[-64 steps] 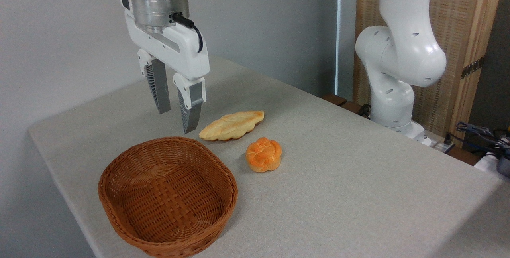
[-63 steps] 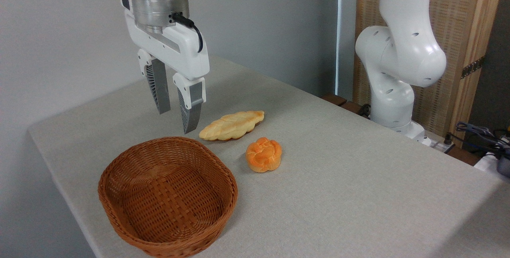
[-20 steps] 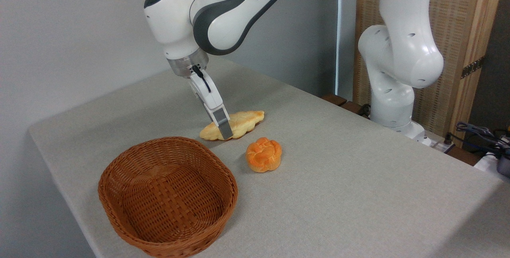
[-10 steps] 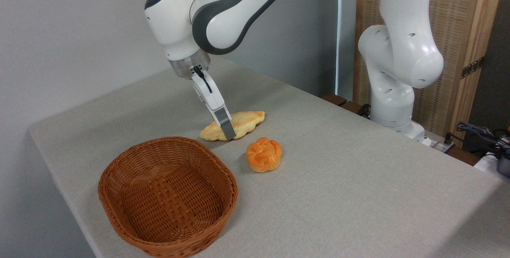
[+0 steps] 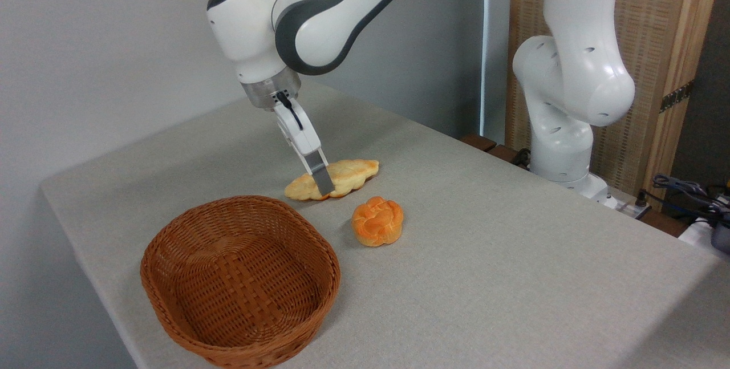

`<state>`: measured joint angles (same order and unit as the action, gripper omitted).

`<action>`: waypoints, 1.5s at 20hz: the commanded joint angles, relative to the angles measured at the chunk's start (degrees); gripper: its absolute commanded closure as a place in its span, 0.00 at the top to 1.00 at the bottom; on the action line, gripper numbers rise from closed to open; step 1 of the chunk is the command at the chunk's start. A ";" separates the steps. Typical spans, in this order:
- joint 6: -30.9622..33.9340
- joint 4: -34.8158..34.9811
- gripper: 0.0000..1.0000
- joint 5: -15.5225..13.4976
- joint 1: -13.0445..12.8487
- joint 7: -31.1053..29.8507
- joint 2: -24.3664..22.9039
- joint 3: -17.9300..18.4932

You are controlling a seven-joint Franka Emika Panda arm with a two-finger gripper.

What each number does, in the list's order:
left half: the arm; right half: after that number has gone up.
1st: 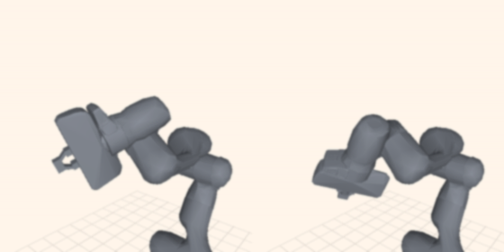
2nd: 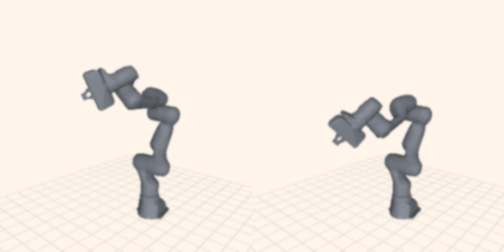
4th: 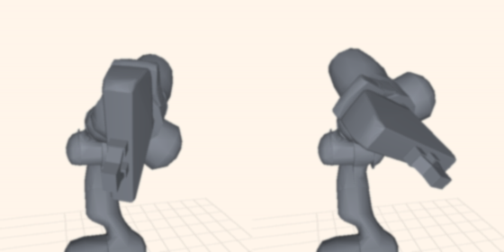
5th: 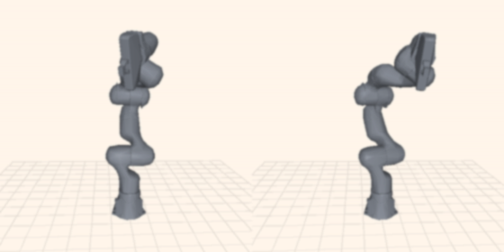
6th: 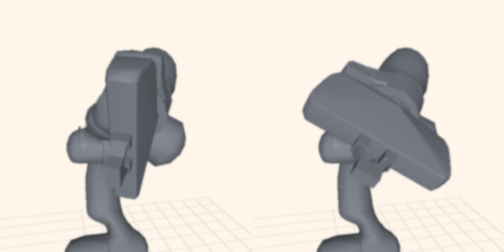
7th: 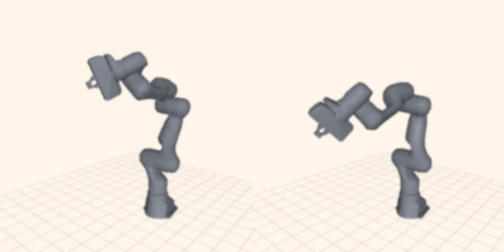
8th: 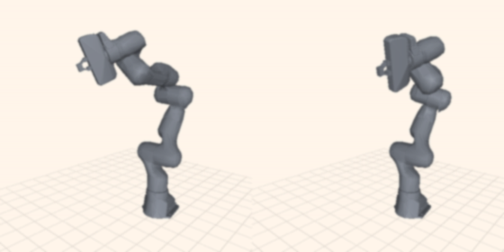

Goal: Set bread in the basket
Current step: 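Lift the bread roll and carry it over the wicker basket, then open the gripper to drop the roll into the basket, then raise it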

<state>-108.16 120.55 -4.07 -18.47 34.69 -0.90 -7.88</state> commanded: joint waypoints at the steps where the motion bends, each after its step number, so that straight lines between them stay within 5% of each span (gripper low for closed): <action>1: 2.08 -1.01 0.48 0.82 -0.43 -0.94 -2.79 0.41; 9: -0.46 -7.95 0.48 0.47 0.97 -0.94 -3.50 1.20; 15: -14.94 -9.19 0.48 -1.28 7.30 -1.03 -2.62 1.20; 21: -26.64 -9.19 0.50 -4.11 9.59 -1.03 1.24 1.29; 22: -28.66 -9.19 0.58 -4.11 9.85 -1.03 2.21 1.29; 23: -30.77 -9.19 0.87 -4.11 9.94 -1.03 3.35 1.29; 24: -32.53 -9.19 0.99 -4.11 10.03 -1.03 4.05 1.29; 30: -33.78 -9.19 1.00 -4.11 9.94 -0.94 5.82 2.43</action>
<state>-141.39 112.10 -7.27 -8.33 34.64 4.58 -6.25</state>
